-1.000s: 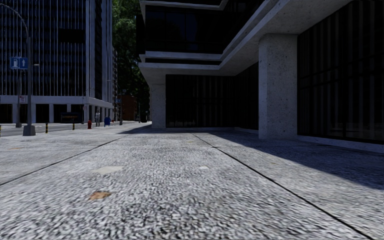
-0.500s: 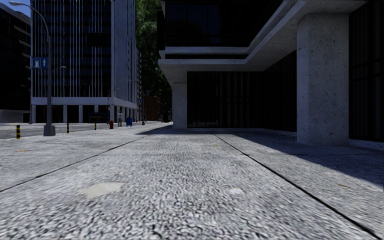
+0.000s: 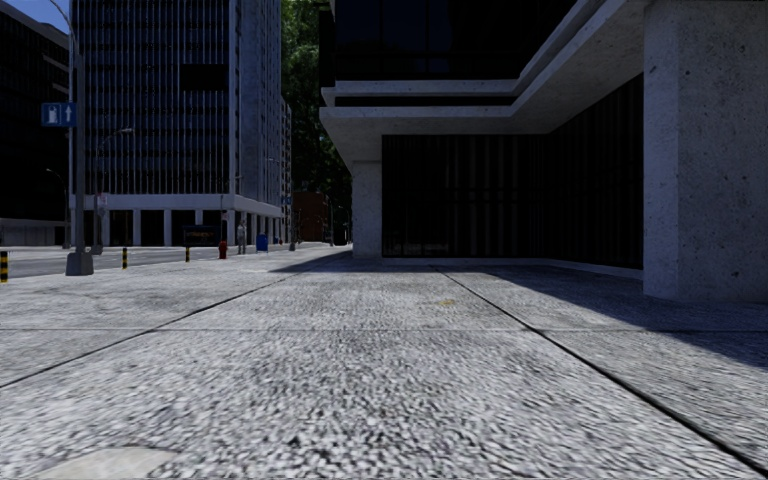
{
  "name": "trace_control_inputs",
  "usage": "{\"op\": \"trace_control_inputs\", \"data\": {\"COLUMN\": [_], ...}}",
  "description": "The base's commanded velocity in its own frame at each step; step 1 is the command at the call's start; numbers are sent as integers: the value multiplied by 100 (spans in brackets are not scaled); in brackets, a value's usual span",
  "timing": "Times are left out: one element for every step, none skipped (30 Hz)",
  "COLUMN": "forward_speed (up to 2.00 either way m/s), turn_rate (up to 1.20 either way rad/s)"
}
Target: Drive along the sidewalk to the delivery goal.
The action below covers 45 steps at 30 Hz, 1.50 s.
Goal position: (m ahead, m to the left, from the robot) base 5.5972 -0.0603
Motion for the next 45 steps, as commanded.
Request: {"op": "trace_control_inputs", "data": {"forward_speed": [200, 200, 200, 200, 200, 200, 200, 200, 200, 200, 200, 200, 200, 200, 200, 200, 200, 200, 200, 200, 200, 200, 200, 200, 200, 200, 200, 200, 200, 200, 200, 200, 200, 200, 200, 200, 200, 200, 200, 200, 200, 200, 200, 200, 200], "turn_rate": [0, 0, 0, 6, 53, 70, 82, 82, 84, 77, 45, 26, 10, 10, 3, 1, 1, 1, 1, 1, 1, 1, 0, 0, 0, 0, 0, 0, 3, 24, 71, 86, 86, 91, 87, 37, 18, 6, 6, 1, 0, 0, 0, 0, 0]}}
